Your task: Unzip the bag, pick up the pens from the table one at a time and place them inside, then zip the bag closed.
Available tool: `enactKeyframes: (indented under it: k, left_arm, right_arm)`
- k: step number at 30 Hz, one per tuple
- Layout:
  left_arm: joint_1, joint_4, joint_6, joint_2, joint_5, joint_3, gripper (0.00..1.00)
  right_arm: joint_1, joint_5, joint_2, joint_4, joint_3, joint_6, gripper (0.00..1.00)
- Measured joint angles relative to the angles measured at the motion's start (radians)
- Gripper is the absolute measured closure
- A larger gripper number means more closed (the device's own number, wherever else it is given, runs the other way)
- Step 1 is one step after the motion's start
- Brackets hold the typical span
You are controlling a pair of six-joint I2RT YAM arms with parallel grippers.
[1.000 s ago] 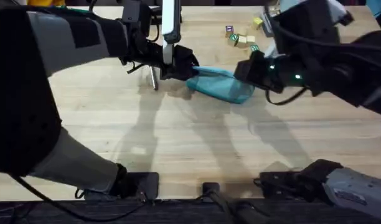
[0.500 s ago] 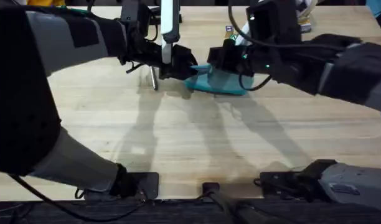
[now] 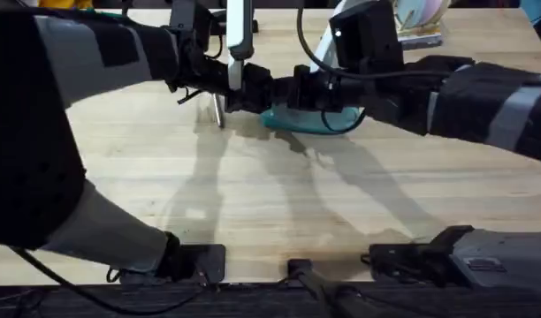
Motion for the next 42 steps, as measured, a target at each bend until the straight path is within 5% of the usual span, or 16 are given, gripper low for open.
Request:
enactKeyframes:
  k: [3, 8, 9, 27, 32, 33, 42]
  left_arm:
    - [0.0, -0.002, 0.0, 0.0, 0.001, 0.0, 0.959]
    - [-0.002, -0.003, 0.005, 0.0, 0.004, 0.001, 0.959]
    - [-0.004, 0.0, 0.006, 0.0, 0.003, 0.002, 0.958]
    - [-0.006, 0.001, 0.006, 0.0, 0.003, 0.002, 0.959]
    - [-0.013, 0.002, 0.006, 0.0, 0.005, 0.002, 0.137]
    - [-0.013, 0.001, 0.002, 0.0, 0.005, 0.002, 0.047]
    - [-0.014, 0.002, 0.003, 0.0, 0.003, 0.002, 0.008]
  right_arm:
    - [0.0, -0.007, 0.0, 0.0, 0.0, -0.012, 0.966]
    - [0.001, -0.037, -0.017, 0.015, 0.006, -0.046, 0.299]
    - [0.005, -0.02, -0.102, -0.081, 0.009, -0.105, 0.006]
    - [-0.006, 0.171, -0.505, -0.565, 0.012, -0.326, 0.004]
    - [-0.006, 0.216, -0.564, -0.654, 0.014, -0.372, 0.004]
    - [-0.006, 0.217, -0.564, -0.669, 0.015, -0.373, 0.004]
    - [-0.006, 0.22, -0.505, -0.783, 0.105, -0.391, 0.004]
